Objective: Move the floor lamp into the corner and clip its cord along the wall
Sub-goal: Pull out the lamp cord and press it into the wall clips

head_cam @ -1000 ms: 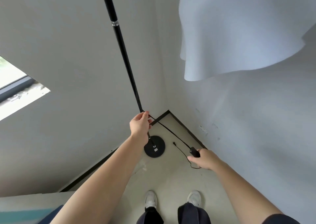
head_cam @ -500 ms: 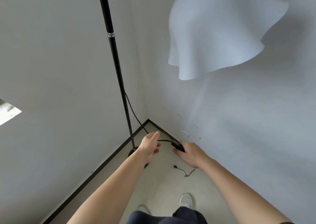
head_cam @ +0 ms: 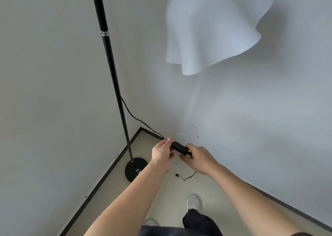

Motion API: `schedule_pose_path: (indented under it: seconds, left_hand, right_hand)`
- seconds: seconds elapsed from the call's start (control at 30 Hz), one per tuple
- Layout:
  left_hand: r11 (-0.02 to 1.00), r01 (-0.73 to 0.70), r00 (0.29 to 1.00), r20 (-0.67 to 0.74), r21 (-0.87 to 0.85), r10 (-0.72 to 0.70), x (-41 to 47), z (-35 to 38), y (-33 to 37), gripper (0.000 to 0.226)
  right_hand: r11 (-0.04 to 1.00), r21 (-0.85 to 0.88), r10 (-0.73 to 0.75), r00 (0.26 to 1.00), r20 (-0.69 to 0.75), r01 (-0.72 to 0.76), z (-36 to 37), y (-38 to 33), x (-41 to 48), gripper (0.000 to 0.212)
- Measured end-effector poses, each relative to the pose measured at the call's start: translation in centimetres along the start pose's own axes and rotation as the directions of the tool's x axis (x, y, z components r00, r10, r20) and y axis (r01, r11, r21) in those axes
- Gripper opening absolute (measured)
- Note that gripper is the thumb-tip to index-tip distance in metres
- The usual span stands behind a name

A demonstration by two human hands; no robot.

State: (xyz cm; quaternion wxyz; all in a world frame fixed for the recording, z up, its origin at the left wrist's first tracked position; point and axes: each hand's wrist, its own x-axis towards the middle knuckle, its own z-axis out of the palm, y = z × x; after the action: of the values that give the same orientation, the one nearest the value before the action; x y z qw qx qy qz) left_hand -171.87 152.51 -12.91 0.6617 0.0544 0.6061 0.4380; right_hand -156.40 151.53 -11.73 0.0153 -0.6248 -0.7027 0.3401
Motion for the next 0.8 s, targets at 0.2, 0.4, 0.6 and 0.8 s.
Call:
schedule_pose_path:
  seconds: [0.2, 0.4, 0.6, 0.8]
  left_hand:
    - [0.999, -0.024, 0.988, -0.155, -0.026, 0.019, 3.4, -0.6, 0.9, 0.019]
    - [0.997, -0.075, 0.979, -0.19, -0.02, 0.07, 6.3, -1.9, 1.0, 0.007]
    - [0.991, 0.104, 0.992, -0.077, 0.082, -0.098, 9.1, -1.1, -2.0, 0.033]
    - [0.937, 0.265, 0.964, -0.061, 0.228, -0.258, 10.5, 1.8, -5.9, 0.037]
  right_hand:
    - [0.985, 0.03, 0.17, 0.985, -0.034, -0.169, 1.3, 5.6, -1.8, 0.035]
    - [0.955, -0.066, 0.29, 0.957, -0.013, -0.29, 3.1, 11.9, -2.5, 0.047]
    - [0.979, -0.032, 0.202, 0.976, 0.087, -0.2, 5.3, 12.3, 1.5, 0.046]
    - [0.994, -0.039, 0.11, 0.978, 0.179, -0.105, 6.3, 12.5, 3.4, 0.043]
